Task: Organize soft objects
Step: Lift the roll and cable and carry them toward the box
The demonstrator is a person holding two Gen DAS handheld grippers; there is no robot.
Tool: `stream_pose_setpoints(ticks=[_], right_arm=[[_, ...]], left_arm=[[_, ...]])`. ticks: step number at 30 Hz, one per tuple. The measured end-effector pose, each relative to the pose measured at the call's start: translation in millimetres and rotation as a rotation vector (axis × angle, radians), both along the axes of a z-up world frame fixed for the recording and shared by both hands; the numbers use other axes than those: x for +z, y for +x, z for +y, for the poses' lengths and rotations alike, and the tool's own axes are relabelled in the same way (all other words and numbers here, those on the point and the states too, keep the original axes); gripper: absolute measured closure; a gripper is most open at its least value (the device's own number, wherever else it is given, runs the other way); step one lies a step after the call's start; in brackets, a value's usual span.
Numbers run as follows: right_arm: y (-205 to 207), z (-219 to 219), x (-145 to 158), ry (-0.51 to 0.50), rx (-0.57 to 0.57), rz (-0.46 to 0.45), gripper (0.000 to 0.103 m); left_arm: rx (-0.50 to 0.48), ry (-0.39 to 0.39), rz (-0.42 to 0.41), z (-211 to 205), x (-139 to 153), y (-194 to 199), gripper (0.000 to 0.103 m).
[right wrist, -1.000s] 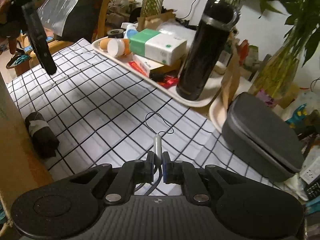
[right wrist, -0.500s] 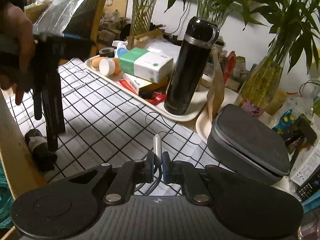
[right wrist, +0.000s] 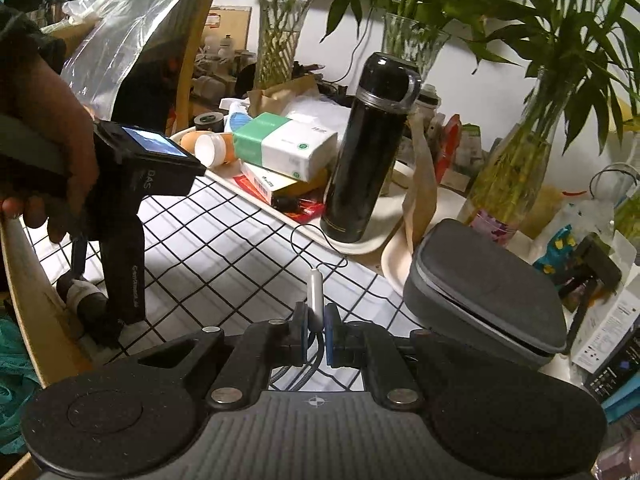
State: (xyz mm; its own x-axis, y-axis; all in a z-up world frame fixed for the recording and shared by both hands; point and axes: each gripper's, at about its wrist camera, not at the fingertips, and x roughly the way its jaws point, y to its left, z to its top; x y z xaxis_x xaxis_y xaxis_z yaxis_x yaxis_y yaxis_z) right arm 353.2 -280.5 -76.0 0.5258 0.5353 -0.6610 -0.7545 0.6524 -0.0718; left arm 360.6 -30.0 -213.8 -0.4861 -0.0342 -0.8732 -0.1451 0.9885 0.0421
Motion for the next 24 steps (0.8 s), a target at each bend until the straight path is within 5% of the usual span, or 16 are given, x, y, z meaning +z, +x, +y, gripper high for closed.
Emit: stream_pose_setpoints(ticks=[12,16,24], right_arm=[[-3,1,1,-0.018,-0.025,-0.001,0.093],[-4,-1,6,-0.001,-0.055,0.002,0.093],[-9,-7,26,0.045,-0.092,-0.007,0.093]], left_arm=[[-0.089,-0.099,-0.465,19,90,11,0.021],[-0.126,-0.075,-0.599,9,126,28,0.021],[-0.172,0.007,-0.815,-2,163,-4,0.021]])
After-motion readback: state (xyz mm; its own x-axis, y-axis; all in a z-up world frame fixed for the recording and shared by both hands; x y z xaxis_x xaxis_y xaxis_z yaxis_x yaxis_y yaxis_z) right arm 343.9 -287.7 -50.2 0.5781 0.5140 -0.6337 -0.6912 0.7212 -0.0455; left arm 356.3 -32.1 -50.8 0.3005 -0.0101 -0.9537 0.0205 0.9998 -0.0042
